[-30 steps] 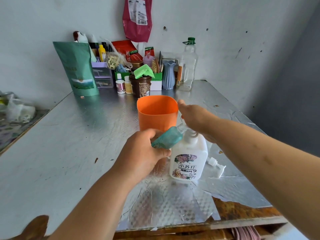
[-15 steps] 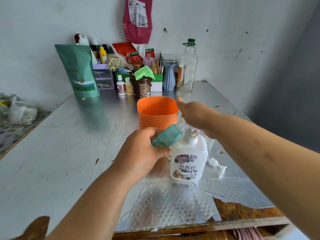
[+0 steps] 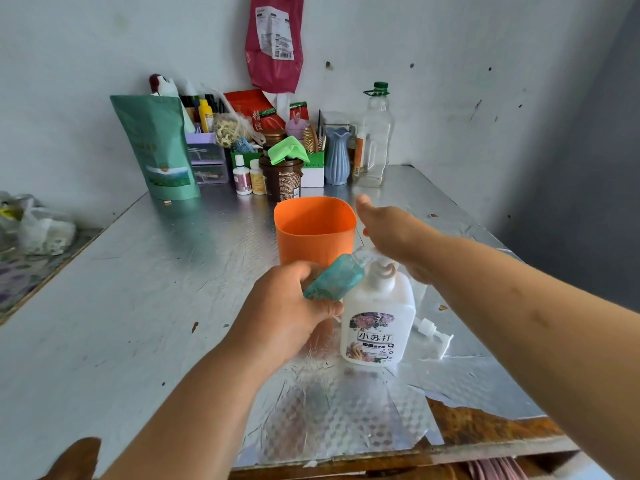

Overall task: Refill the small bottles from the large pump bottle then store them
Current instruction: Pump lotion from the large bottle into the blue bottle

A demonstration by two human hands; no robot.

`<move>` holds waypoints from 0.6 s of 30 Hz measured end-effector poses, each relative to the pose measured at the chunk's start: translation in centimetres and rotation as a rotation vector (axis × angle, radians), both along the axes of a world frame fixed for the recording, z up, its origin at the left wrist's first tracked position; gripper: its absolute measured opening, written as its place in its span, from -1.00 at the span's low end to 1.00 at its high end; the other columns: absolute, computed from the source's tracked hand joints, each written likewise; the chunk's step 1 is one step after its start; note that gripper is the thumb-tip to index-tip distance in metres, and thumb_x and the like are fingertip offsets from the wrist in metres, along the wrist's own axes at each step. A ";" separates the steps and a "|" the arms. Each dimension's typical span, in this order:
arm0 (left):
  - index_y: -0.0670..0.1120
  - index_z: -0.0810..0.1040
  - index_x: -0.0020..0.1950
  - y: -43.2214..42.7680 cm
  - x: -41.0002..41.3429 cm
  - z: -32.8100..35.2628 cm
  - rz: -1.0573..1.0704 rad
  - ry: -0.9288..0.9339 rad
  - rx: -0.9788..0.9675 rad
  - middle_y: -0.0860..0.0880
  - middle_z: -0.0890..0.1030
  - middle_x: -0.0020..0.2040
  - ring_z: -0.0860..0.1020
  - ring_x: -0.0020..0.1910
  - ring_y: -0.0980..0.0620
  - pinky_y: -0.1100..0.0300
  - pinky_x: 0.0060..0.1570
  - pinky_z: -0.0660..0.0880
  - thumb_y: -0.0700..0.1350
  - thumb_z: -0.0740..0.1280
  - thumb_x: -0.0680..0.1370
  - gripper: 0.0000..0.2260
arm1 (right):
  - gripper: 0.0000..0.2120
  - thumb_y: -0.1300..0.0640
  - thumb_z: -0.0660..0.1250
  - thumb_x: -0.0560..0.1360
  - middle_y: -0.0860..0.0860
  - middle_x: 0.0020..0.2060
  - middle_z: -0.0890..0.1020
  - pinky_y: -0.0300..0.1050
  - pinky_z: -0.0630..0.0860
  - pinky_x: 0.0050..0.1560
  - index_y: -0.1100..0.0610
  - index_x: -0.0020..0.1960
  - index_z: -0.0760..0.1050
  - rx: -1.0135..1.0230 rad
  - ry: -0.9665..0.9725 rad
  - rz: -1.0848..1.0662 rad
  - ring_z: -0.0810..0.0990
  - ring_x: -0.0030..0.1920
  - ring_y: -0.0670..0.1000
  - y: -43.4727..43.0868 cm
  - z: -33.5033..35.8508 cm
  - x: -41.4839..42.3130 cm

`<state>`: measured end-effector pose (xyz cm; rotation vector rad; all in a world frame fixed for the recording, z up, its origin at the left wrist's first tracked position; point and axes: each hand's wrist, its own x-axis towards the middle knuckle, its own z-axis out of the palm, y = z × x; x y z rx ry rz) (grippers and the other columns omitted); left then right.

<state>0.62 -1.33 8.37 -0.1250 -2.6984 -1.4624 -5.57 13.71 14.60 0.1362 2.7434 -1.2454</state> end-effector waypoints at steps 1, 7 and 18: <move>0.10 0.64 0.03 0.0 0.0 0.1 0.000 0.003 -0.003 0.14 0.69 -0.12 0.64 -0.12 0.14 -0.01 0.02 0.57 -0.09 0.55 0.39 -0.74 | -0.35 -0.22 -0.12 0.61 0.14 0.42 0.35 0.10 0.20 0.40 0.21 0.48 0.22 -0.022 -0.009 -0.006 0.32 0.40 0.16 0.0 0.2 0.0; 0.10 0.64 0.01 -0.1 0.0 0.2 0.000 0.011 -0.003 0.13 0.69 -0.14 0.64 -0.13 0.13 -0.05 0.01 0.57 -0.09 0.55 0.39 -0.76 | -0.36 -0.22 -0.13 0.61 0.13 0.43 0.34 0.09 0.19 0.39 0.21 0.48 0.19 0.040 -0.011 0.019 0.30 0.42 0.15 -0.1 0.5 0.0; 0.12 0.64 0.06 -0.1 -0.3 -0.3 0.003 -0.029 0.010 0.15 0.69 -0.08 0.64 -0.09 0.15 0.00 0.04 0.58 -0.11 0.57 0.37 -0.68 | -0.58 0.07 -0.12 0.68 0.30 0.19 0.50 0.06 0.41 0.17 0.30 0.34 0.31 0.121 -0.001 0.021 0.48 0.19 0.28 -0.2 -0.2 0.6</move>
